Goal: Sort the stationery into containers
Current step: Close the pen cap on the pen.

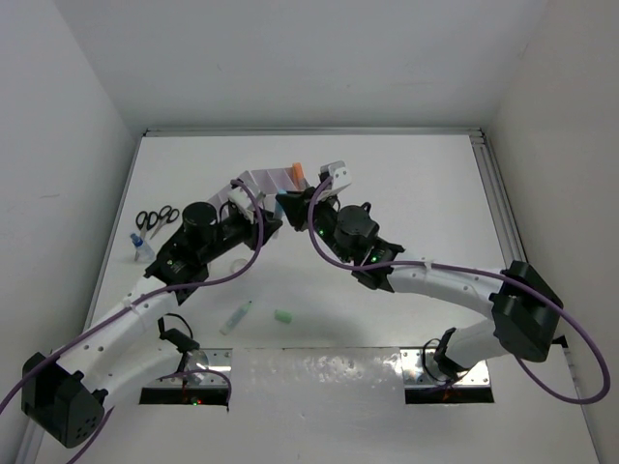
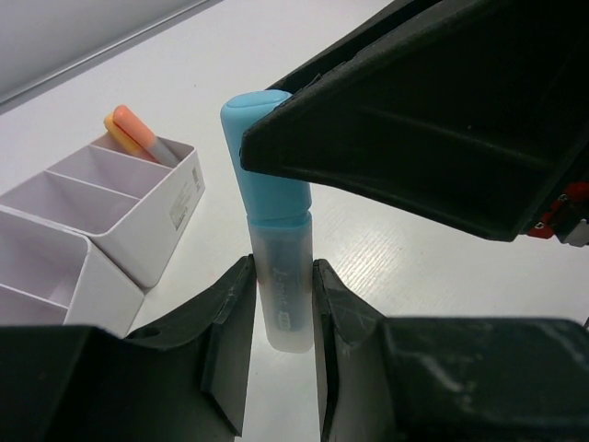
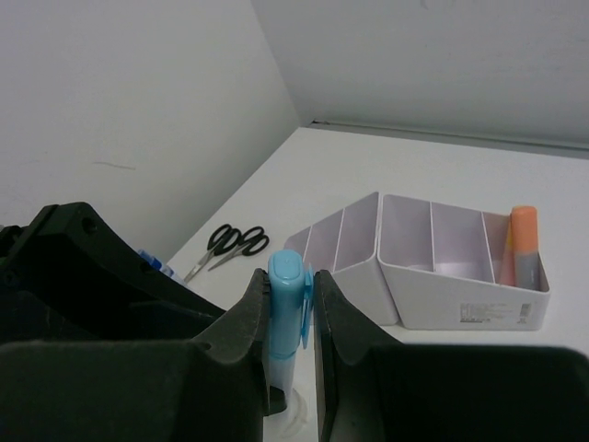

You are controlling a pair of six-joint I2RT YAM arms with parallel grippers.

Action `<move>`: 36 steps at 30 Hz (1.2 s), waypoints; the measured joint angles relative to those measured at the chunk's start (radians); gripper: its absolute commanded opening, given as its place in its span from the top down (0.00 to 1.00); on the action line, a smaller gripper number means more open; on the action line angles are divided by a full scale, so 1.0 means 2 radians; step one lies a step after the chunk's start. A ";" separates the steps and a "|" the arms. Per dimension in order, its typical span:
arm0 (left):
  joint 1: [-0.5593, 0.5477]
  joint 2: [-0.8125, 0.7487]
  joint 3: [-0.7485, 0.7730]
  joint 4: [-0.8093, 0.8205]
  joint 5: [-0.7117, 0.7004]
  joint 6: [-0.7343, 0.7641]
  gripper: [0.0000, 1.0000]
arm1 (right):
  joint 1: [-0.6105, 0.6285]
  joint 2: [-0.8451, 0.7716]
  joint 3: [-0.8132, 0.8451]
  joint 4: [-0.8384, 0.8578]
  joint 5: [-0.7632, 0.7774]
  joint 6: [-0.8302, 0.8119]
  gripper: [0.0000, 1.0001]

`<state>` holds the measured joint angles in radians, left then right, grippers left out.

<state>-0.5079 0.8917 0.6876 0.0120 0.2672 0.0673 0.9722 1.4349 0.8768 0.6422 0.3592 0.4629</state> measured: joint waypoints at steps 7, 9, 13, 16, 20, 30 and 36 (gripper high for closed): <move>0.010 0.001 -0.003 0.002 0.013 0.010 1.00 | 0.000 0.020 -0.010 0.048 -0.007 -0.002 1.00; 0.010 0.002 -0.006 -0.001 0.004 0.019 1.00 | 0.000 0.031 -0.009 0.055 -0.008 -0.002 1.00; 0.010 0.004 -0.011 -0.007 -0.021 0.042 1.00 | 0.000 0.048 -0.007 0.063 -0.010 0.005 1.00; 0.011 0.004 -0.018 0.001 -0.037 0.048 1.00 | -0.002 0.057 -0.007 0.074 -0.011 0.018 1.00; 0.013 0.004 -0.040 0.047 -0.046 0.055 1.00 | -0.017 0.068 -0.013 0.093 -0.036 0.049 1.00; 0.013 0.004 -0.062 0.097 -0.034 0.082 1.00 | -0.026 0.067 -0.020 0.103 -0.048 0.060 1.00; 0.013 0.004 -0.062 0.103 -0.031 0.076 1.00 | -0.026 0.069 -0.020 0.111 -0.049 0.048 1.00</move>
<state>-0.4816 0.8997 0.5636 0.2176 0.2062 0.2199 0.9207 1.5726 0.8368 0.8642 0.2611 0.5583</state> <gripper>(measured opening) 0.247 0.157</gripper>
